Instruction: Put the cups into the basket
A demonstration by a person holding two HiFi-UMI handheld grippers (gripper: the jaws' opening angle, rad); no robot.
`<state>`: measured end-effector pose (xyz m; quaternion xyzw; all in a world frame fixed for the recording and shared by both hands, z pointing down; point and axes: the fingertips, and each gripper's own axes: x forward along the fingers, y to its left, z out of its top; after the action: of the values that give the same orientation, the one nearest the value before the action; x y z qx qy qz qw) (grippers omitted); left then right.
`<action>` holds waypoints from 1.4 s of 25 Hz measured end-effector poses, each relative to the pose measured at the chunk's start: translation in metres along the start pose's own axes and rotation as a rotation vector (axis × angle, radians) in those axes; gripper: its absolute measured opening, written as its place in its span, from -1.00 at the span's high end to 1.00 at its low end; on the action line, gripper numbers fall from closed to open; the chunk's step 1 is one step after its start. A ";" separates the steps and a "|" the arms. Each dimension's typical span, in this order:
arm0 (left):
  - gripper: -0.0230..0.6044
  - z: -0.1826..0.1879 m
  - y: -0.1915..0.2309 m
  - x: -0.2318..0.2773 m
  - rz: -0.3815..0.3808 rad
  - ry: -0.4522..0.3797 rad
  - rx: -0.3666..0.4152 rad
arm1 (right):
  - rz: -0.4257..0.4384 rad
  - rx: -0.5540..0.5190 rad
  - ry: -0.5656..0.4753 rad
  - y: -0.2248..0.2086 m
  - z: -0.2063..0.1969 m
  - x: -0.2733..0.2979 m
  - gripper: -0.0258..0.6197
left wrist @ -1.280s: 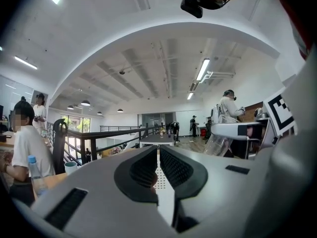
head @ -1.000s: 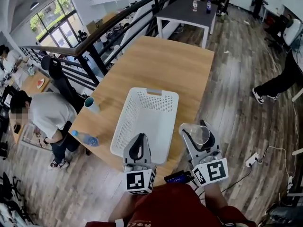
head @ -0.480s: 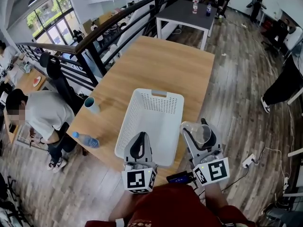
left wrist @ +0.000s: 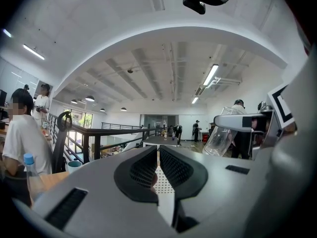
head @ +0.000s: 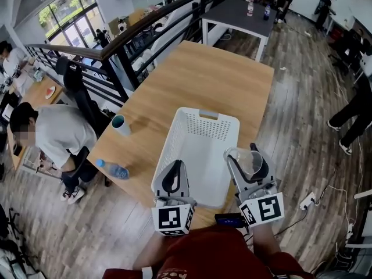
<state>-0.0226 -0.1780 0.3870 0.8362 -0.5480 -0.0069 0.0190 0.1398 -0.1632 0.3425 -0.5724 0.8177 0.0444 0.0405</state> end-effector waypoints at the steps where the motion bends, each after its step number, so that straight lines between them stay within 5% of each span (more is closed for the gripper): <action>1: 0.86 0.000 0.003 0.001 0.003 0.001 0.001 | 0.004 -0.001 0.000 0.002 0.000 0.004 0.05; 35: 0.86 -0.003 0.035 0.012 0.033 0.005 -0.023 | 0.073 -0.040 0.128 0.033 -0.041 0.079 0.05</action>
<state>-0.0498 -0.2033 0.3913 0.8267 -0.5617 -0.0106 0.0302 0.0815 -0.2302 0.3752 -0.5445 0.8380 0.0255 -0.0251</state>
